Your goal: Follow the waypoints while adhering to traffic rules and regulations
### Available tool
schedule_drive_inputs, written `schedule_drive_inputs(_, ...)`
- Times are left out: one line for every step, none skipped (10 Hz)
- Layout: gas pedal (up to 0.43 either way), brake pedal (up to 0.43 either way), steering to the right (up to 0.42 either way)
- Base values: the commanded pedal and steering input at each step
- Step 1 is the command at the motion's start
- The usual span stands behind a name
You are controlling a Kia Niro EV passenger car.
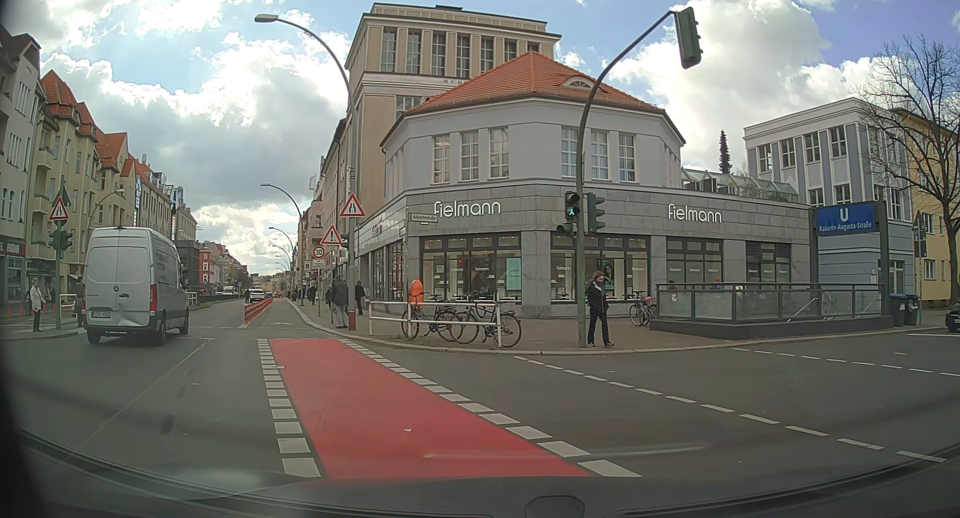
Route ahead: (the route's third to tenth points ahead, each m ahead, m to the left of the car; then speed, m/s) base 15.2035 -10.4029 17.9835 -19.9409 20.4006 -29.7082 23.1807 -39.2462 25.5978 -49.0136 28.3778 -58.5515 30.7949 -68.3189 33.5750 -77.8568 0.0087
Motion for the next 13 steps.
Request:
schedule_drive_inputs(0.000,0.280,0.600)
schedule_drive_inputs(0.000,0.287,0.600)
schedule_drive_inputs(0.000,0.280,0.600)
schedule_drive_inputs(0.000,0.280,0.600)
schedule_drive_inputs(0.000,0.280,0.600)
schedule_drive_inputs(0.000,0.287,0.601)
schedule_drive_inputs(0.000,0.280,0.601)
schedule_drive_inputs(0.000,0.274,0.601)
schedule_drive_inputs(0.000,0.280,0.601)
schedule_drive_inputs(0.000,0.280,0.601)
schedule_drive_inputs(0.000,0.280,0.601)
schedule_drive_inputs(0.000,0.280,0.601)
schedule_drive_inputs(0.000,0.280,0.601)
